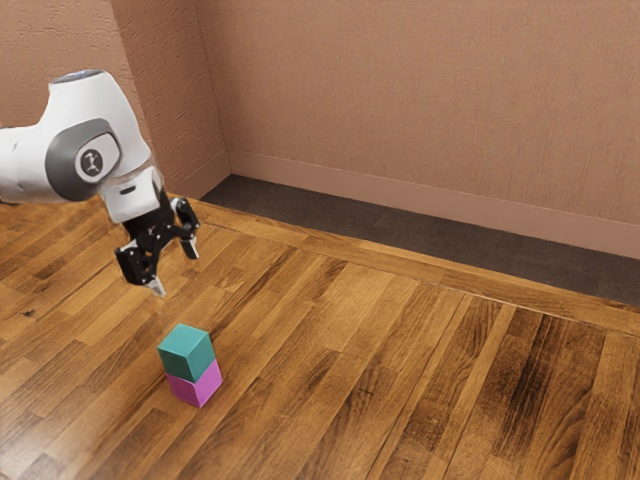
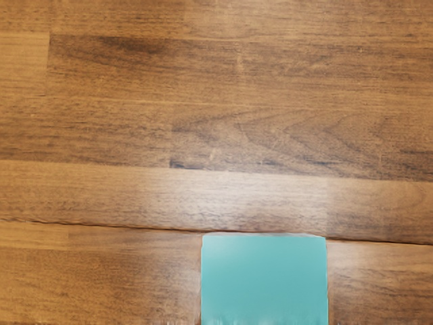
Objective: Pick up the blue block with one arm, and put the blue block on the pink block with one arm
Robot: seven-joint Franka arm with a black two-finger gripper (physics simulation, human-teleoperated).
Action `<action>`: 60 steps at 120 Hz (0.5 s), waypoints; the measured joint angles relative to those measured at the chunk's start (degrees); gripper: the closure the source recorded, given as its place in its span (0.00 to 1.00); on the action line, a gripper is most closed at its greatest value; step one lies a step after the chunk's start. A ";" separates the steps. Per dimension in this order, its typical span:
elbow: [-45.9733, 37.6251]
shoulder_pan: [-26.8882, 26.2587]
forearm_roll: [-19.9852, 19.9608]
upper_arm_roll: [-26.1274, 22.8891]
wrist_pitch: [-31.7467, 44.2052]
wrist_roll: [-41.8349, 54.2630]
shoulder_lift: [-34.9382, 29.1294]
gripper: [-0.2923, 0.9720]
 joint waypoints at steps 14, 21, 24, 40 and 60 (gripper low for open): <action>25.84 -0.30 4.57 -0.84 -9.76 -6.60 10.42 0.25; 34.75 -1.06 7.60 -0.38 -14.20 -12.41 14.05 0.24; 37.00 -1.55 8.64 0.01 -15.99 -15.37 14.87 0.24; 41.58 -2.97 9.48 1.51 -22.94 -29.24 15.95 0.24; 42.21 -2.04 9.27 1.82 -27.04 -42.87 16.12 0.23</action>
